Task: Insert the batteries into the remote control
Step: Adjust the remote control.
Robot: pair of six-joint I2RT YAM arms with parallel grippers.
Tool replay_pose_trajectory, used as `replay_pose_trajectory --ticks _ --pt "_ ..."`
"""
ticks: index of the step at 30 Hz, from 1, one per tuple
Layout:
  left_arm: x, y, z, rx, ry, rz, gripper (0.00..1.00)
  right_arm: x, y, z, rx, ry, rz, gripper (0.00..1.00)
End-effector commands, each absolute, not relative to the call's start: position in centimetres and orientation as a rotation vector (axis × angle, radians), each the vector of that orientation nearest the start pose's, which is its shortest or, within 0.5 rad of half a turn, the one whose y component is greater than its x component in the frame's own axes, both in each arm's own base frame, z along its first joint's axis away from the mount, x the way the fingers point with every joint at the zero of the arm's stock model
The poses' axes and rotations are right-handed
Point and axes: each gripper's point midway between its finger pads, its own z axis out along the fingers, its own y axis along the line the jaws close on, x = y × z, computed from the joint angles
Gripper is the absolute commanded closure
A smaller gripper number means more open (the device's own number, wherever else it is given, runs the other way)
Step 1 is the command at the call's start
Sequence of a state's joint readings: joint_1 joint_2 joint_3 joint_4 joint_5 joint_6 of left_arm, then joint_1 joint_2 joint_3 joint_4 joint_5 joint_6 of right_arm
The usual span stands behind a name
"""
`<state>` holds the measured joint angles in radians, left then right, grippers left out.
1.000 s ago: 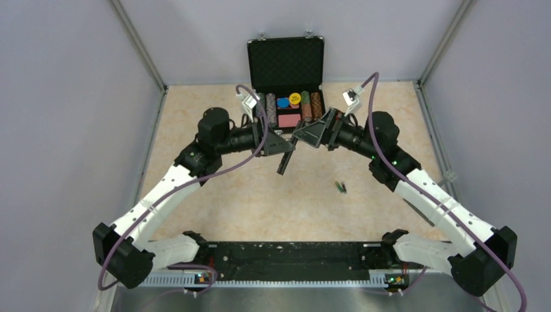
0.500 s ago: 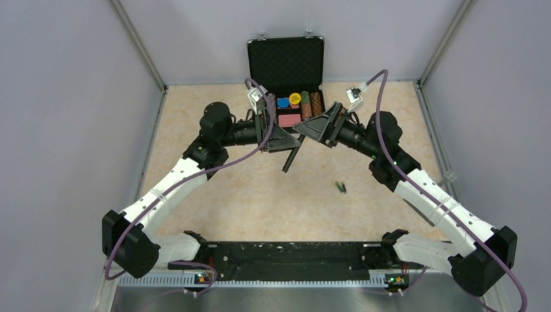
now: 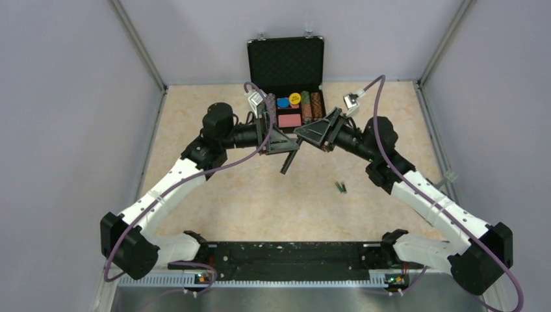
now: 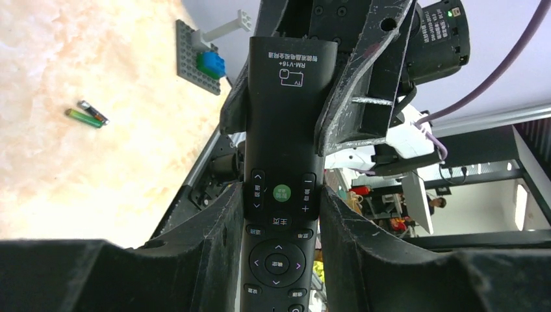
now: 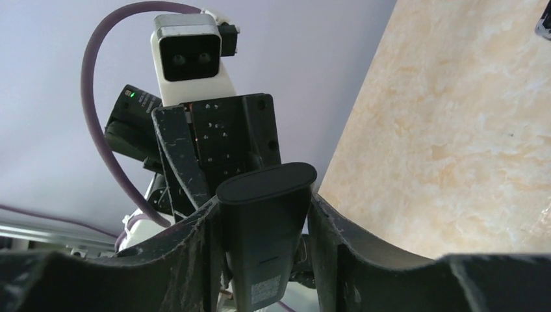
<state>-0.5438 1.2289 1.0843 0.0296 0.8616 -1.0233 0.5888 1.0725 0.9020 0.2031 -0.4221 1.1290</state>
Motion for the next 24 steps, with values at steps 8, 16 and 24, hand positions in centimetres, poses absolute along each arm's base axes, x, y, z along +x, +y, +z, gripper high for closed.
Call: replay_pose_trajectory --ticks 8,16,24 --pt "21.5 -29.8 36.1 0.354 1.901 -1.623 0.36 24.4 29.5 33.6 0.298 1.869 1.725 0.66" --pt "22.0 -28.8 35.8 0.463 1.667 -1.302 0.21 25.5 28.8 28.3 0.763 2.005 1.742 0.66" --pt "21.9 -28.8 31.6 0.567 1.686 -1.043 0.22 25.8 28.2 26.8 0.994 2.016 1.722 0.67"
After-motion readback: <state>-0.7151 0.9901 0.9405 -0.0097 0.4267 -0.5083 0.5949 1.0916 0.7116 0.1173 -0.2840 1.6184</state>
